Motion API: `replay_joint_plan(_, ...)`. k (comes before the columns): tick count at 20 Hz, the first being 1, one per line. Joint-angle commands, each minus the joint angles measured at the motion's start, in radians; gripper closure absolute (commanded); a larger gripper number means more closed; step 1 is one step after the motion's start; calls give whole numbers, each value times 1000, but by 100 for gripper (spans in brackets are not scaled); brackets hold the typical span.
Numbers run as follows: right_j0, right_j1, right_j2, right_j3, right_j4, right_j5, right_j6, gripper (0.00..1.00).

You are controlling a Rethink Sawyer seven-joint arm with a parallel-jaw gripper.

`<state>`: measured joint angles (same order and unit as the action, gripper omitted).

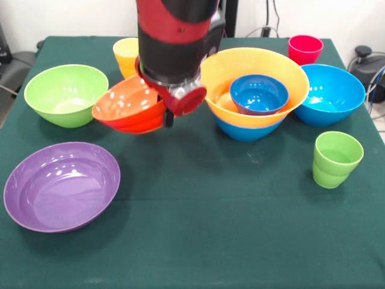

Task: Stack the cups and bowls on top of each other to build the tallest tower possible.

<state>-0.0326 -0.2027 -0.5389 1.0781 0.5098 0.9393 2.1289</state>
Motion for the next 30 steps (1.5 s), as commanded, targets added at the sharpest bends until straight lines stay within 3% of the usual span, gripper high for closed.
replay_joint_plan(1, 12, -69, 75, -28, -96, 167, 8, 100)
replay_joint_plan(5, 2, -88, 51, -130, -105, 280, 10, 100)
replay_joint_plan(11, -29, -59, 49, -327, -92, 403, 13, 100)
replay_joint_plan(16, -9, -55, 23, -421, -96, 502, 53, 100)
replay_joint_plan(27, 130, -147, 59, -291, -89, 451, 84, 100)
replay_joint_plan(30, 154, -154, 63, -309, -84, 476, 82, 100)
